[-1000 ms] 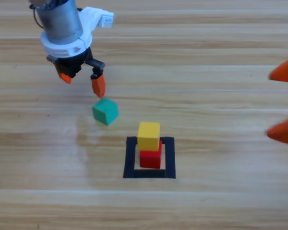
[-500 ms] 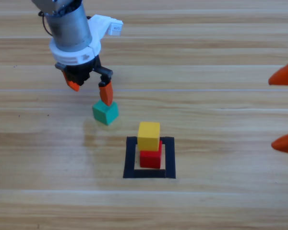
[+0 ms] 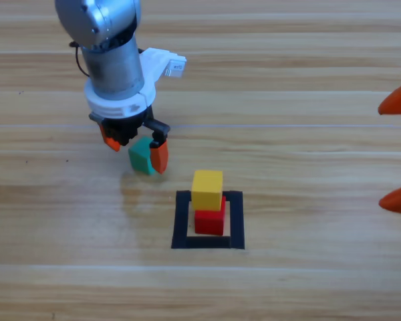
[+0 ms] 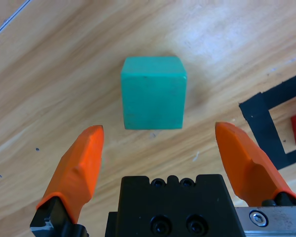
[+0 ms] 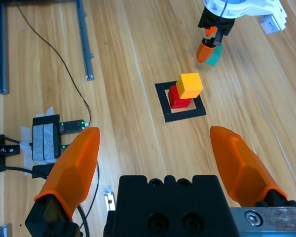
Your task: Stack the blocks in the rectangular block: red at the bottom, yellow in the middle, green on top
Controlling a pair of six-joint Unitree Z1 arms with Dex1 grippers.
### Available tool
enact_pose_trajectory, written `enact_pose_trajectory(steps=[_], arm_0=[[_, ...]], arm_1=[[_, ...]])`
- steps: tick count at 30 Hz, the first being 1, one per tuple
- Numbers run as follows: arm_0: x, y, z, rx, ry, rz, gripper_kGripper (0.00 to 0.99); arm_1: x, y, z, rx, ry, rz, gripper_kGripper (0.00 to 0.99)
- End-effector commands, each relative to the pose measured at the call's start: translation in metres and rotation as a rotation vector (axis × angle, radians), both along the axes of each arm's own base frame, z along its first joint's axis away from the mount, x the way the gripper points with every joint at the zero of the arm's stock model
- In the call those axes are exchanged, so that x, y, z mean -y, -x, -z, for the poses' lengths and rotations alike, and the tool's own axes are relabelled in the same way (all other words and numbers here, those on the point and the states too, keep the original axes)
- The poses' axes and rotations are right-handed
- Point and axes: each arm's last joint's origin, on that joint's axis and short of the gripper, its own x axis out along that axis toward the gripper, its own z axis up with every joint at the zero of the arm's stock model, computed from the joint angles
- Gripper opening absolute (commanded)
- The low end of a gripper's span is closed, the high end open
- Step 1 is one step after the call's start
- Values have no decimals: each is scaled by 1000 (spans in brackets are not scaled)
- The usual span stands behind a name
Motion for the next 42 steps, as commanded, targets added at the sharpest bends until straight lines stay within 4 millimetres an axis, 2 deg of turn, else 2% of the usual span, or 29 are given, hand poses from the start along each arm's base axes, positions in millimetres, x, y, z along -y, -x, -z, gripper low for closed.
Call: enact_pose_trajectory(steps=[1, 7, 29, 38, 42], arm_0=[[6, 4, 17, 14, -31, -3, 959], [8, -1, 29, 21, -39, -7, 957], [15, -5, 47, 16, -45, -1, 928], [20, -5, 59, 4, -55, 11, 874], [22, -5, 64, -1, -58, 15, 746]], arm_1=[[-18, -3, 16, -63, 51, -81, 986], [-21, -4, 19, -64, 59, -101, 988], [-28, -10, 27, -92, 80, -110, 989], [-31, -12, 28, -100, 86, -108, 989], [-31, -12, 28, -100, 86, -108, 989]])
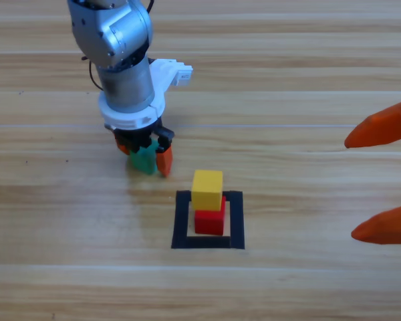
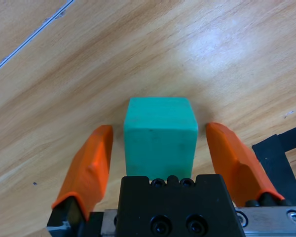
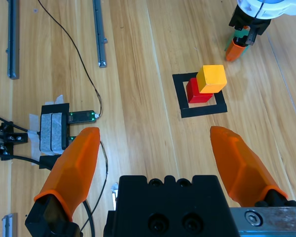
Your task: Stack the blocks in the rectangular block: red at the bottom, yellow in the middle, green on top
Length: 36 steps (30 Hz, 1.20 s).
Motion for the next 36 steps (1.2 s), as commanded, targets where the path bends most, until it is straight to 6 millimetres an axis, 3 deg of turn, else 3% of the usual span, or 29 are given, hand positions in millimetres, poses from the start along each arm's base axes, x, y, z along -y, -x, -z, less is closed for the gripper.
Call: enact_pose_trajectory(steps=[1, 4, 7, 10, 16, 19, 20, 25, 30, 36], arm_0=[[15, 7, 35, -52, -48, 25, 690], [15, 7, 33, -45, -45, 26, 463], [13, 8, 23, -27, -47, 23, 160], [12, 9, 1, -2, -26, 16, 86], [15, -14, -58, -28, -9, -134, 9], [8, -3, -102, -22, 54, -258, 9], [6, 0, -107, -23, 65, -281, 9], [-2, 25, -128, -48, 97, -365, 0], [4, 53, -148, -46, 121, -353, 0], [18, 72, -141, -77, 93, -326, 0]], arm_1=[[-10, 0, 9, -41, 28, -41, 989], [-11, 0, 8, -41, 26, -42, 989], [-11, 0, 8, -41, 26, -42, 989], [-11, 0, 8, -41, 26, -42, 989], [-10, 0, 8, -42, 27, -42, 989], [-10, 0, 8, -42, 27, -43, 989], [-11, 0, 8, -41, 26, -42, 989], [-10, 0, 8, -42, 27, -43, 989], [-10, 1, 8, -43, 28, -43, 989], [-10, 1, 8, -43, 28, -43, 989]])
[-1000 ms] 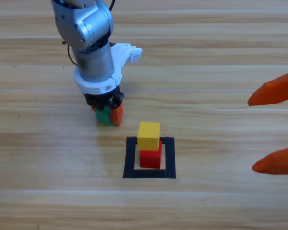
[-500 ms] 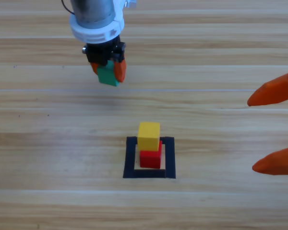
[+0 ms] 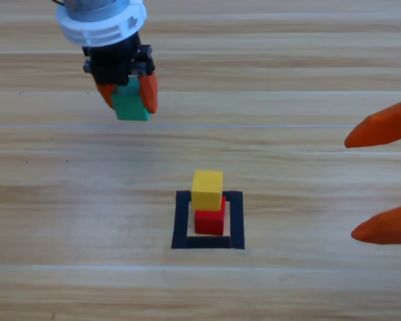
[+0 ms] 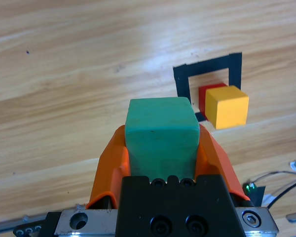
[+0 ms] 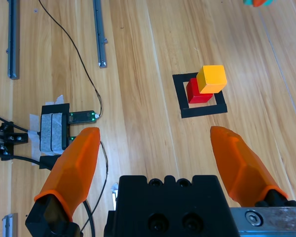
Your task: Stack the blocks in the rectangular block: red at the bottom, yellow in the middle, green on top
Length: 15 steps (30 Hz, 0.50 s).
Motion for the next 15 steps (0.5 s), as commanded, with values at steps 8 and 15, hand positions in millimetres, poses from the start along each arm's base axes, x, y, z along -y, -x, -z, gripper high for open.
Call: enact_pose_trajectory(steps=[8, 15], arm_0=[[49, 26, 35, -90, -57, 53, 0], [68, 28, 45, -94, -64, 62, 0]], arm_1=[[-10, 1, 8, -43, 30, -43, 989], [-10, 1, 8, -43, 30, -43, 989]])
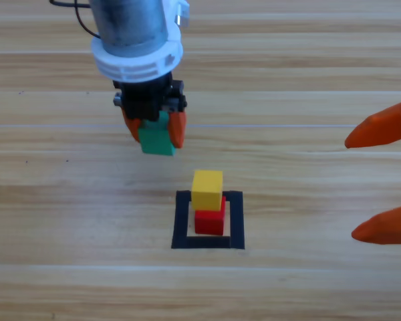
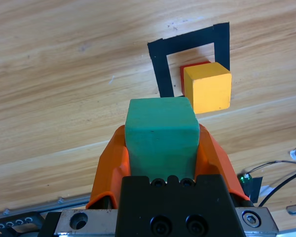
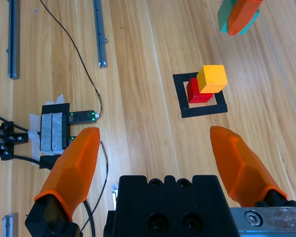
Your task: Stack the blocks in the rectangular block: red at the bottom, yellow in the middle, green on top
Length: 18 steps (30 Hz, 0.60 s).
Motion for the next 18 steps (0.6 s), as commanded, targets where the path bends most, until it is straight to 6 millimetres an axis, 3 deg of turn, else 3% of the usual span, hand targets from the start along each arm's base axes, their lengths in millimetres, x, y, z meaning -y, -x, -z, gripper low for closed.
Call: enact_pose_trajectory(steps=[1, 18], arm_0=[[29, 2, 28, -43, -38, 28, 0], [59, 6, 50, -59, -52, 38, 0]], arm_1=[[-10, 1, 8, -42, 29, -43, 989], [-10, 1, 8, -44, 28, -45, 989]])
